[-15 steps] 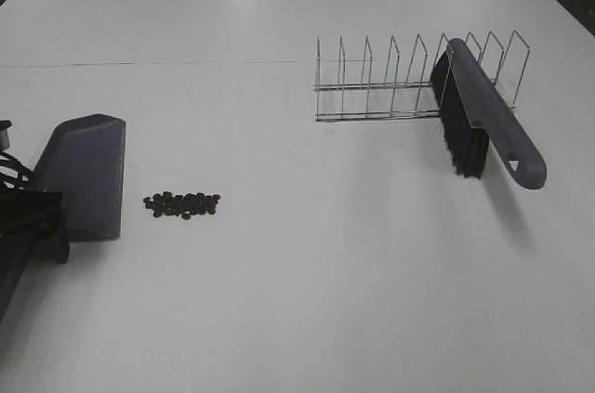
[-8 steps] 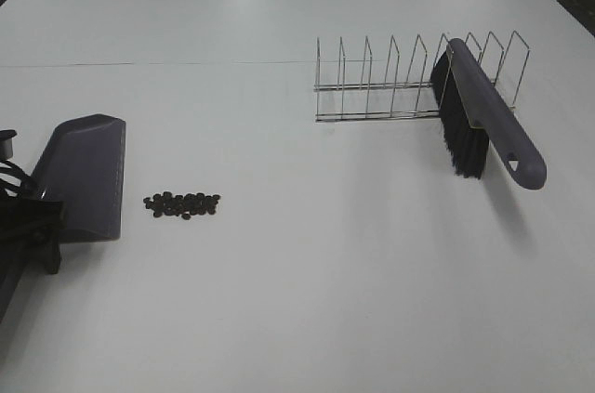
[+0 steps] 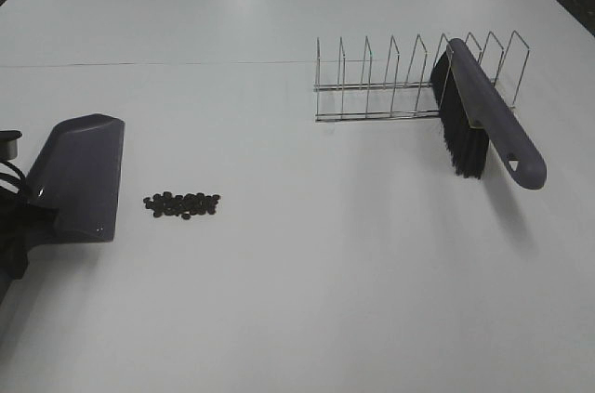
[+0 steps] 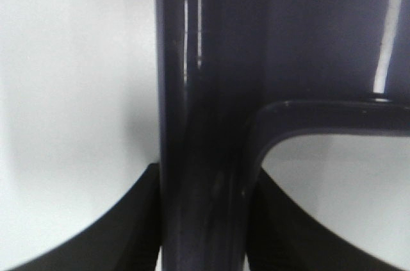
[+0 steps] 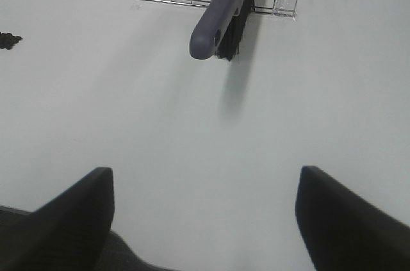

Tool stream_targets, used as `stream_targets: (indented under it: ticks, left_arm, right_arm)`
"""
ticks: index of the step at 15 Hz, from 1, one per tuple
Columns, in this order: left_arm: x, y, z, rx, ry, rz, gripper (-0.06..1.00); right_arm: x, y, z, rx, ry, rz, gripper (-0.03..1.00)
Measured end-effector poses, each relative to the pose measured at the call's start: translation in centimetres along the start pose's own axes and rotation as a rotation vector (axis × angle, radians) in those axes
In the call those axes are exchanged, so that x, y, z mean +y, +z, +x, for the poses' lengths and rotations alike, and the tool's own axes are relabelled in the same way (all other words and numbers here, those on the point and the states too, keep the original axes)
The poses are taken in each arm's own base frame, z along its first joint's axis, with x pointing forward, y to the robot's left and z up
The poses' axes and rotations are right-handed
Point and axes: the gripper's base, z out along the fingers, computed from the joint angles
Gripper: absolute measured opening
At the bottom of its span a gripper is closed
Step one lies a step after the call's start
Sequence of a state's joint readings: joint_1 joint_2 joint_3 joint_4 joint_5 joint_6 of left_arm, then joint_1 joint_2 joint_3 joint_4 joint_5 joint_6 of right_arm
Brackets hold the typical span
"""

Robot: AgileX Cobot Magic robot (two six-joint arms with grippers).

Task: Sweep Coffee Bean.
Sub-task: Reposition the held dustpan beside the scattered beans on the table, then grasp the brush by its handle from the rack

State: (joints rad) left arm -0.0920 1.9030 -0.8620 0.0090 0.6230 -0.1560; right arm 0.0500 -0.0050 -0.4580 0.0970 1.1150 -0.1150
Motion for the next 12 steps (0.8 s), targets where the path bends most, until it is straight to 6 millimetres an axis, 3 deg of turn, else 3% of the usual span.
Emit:
stream_targets:
  ticks: [6, 9, 12]
  left_arm:
    - [0.2, -0.1, 0.0, 0.002, 0.256, -0.020, 0.33]
    - [0.2, -0.1, 0.0, 0.007, 0.374, -0.026, 0.33]
    - [0.3, -0.1, 0.1, 0.012, 0.396, -0.028, 0.33]
  right_arm:
    - [0.0, -0.7, -1.0, -0.061, 0.084, 0.000, 0.67]
    - [-0.3, -1.1, -3.9, -0.043, 0.211, 0.012, 0.63]
    - [-0.8, -0.1, -8.1, 0.057, 0.230, 0.024, 0.63]
